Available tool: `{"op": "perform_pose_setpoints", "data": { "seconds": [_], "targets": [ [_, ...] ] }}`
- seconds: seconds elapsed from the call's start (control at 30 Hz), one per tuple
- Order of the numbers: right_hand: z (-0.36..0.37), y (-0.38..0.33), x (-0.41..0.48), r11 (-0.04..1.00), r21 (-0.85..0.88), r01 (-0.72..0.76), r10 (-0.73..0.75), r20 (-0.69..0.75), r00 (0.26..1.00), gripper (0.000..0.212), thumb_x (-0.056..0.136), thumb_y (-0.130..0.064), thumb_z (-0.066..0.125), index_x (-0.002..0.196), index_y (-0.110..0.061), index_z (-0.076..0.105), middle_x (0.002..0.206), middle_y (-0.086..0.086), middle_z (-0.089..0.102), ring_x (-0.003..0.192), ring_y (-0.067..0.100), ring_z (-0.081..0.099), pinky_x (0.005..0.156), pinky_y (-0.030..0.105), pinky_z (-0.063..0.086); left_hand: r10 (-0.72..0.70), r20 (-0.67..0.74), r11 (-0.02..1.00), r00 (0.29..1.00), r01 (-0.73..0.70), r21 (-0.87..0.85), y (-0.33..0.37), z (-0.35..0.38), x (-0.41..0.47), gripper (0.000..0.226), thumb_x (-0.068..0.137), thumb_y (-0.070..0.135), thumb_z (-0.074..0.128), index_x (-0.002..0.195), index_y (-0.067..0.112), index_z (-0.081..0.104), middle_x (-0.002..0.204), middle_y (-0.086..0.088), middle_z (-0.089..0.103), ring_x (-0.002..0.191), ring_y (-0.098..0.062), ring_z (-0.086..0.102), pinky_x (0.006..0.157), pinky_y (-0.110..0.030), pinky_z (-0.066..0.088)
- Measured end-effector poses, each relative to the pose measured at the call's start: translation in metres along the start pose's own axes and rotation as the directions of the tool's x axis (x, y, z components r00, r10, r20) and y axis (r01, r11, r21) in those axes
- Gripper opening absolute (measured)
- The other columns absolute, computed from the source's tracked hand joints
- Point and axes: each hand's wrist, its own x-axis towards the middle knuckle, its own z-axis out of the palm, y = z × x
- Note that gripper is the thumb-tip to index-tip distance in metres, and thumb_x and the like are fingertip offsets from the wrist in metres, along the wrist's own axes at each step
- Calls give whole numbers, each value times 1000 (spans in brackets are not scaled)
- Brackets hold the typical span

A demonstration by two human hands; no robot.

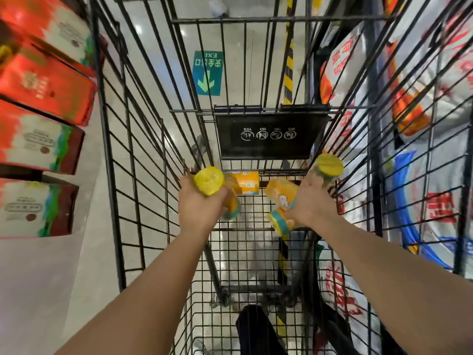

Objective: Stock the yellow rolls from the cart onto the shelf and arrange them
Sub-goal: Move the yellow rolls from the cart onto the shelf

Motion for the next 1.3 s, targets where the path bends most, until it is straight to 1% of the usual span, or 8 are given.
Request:
{"op": "perform_pose_setpoints", "data": {
  "seconds": [0.13, 0.23, 0.33, 0.43, 0.53, 0.77, 1.03, 1.3],
  "targets": [
    [14, 14, -32, 887, 424, -181, 147, 111, 983, 85, 61, -69, 78, 120, -12, 53, 102, 5, 63, 92, 25, 64, 74, 34, 52, -57, 116, 954, 992, 89, -288, 9, -12, -31, 53, 79, 29, 81, 121, 26, 49, 106, 7, 61, 98, -15, 64, 88, -42, 56],
    [19, 20, -67, 599, 757, -262, 211, 166, 963, 71, 71, -62, 76, 120, -11, 63, 109, 6, 69, 91, 22, 62, 74, 31, 50, -55, 166, 895, 985, 122, -428, 16, -24, -57, 51, 79, 26, 80, 121, 25, 51, 111, 0, 63, 99, -21, 66, 78, -39, 59],
    [18, 18, -116, 332, 893, -304, 217, 241, 946, 54, 86, -56, 66, 116, -12, 61, 102, 6, 65, 80, 17, 57, 60, 29, 43, -35, 224, 854, 974, 145, -500, 26, -40, -85, 45, 83, 23, 76, 121, 23, 52, 110, -1, 63, 95, -22, 67, 70, -37, 57],
    [28, 18, -157, 14, 952, -307, 220, 296, 929, 54, 80, -57, 71, 107, -12, 60, 101, 10, 68, 85, 25, 66, 76, 44, 56, -9, 276, 833, 961, 160, -529, 29, -58, -112, 49, 83, 28, 75, 126, 23, 53, 116, -6, 64, 96, -25, 69, 63, -34, 56],
    [26, 18, -205, -203, 947, -250, 190, 289, 938, 31, 90, -36, 66, 109, -11, 65, 93, 11, 71, 73, 25, 65, 58, 32, 48, 15, 296, 838, 955, 149, -524, 29, -75, -144, 47, 82, 31, 77, 124, 25, 56, 113, -5, 68, 95, -26, 71, 65, -35, 57],
    [1, 11, -331, -261, 965, -38, 130, 74, 989, 15, 92, -14, 62, 100, -1, 64, 80, 12, 69, 61, 19, 68, 51, 29, 54, 127, 389, 876, 913, 80, -475, 32, -130, -231, 52, 77, 37, 80, 122, 22, 57, 111, -5, 71, 94, -23, 71, 80, -40, 59],
    [4, -18, -478, -275, 936, 218, 126, -189, 974, 40, 91, -11, 64, 129, -17, 54, 111, 11, 73, 101, 28, 71, 83, 41, 54, 275, 419, 807, 866, 29, -589, 13, -216, -331, 51, 74, 47, 79, 116, 31, 55, 108, -2, 71, 94, -22, 72, 78, -42, 59],
    [-6, -42, -625, -313, 842, 440, 245, -375, 894, 39, 75, -7, 69, 112, -15, 61, 92, 9, 72, 76, 19, 70, 63, 31, 56, 381, 558, 779, 737, 69, -623, -7, -284, -416, 53, 80, 43, 73, 125, 24, 51, 111, -5, 73, 94, -23, 73, 74, -45, 61]
  ]
}}
